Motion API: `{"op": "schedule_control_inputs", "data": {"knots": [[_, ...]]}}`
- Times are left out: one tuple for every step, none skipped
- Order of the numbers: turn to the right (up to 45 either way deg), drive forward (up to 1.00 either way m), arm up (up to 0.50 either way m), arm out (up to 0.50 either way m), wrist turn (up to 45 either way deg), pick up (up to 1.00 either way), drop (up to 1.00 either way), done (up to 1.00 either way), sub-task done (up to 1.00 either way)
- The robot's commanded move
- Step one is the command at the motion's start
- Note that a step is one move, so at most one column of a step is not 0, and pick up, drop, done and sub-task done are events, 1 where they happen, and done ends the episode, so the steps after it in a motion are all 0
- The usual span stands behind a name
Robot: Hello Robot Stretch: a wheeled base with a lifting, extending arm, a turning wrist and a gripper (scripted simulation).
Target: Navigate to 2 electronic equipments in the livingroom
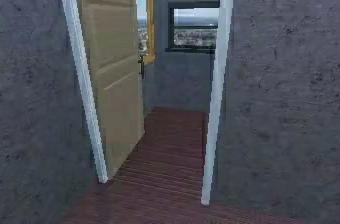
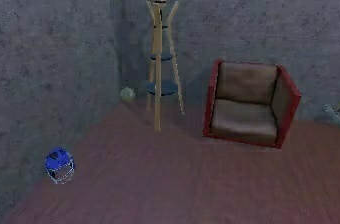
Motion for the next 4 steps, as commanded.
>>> {"op": "schedule_control_inputs", "data": {"knots": [[0.0,1.00,0.00,0.00,0.0,0.00,0.00,0.00,0.00],[0.0,0.55,0.00,0.00,0.0,0.00,0.00,0.00,0.00],[15.0,0.00,0.00,0.00,0.0,0.00,0.00,0.00,0.00],[0.0,0.15,0.00,0.00,0.0,0.00,0.00,0.00,0.00]]}}
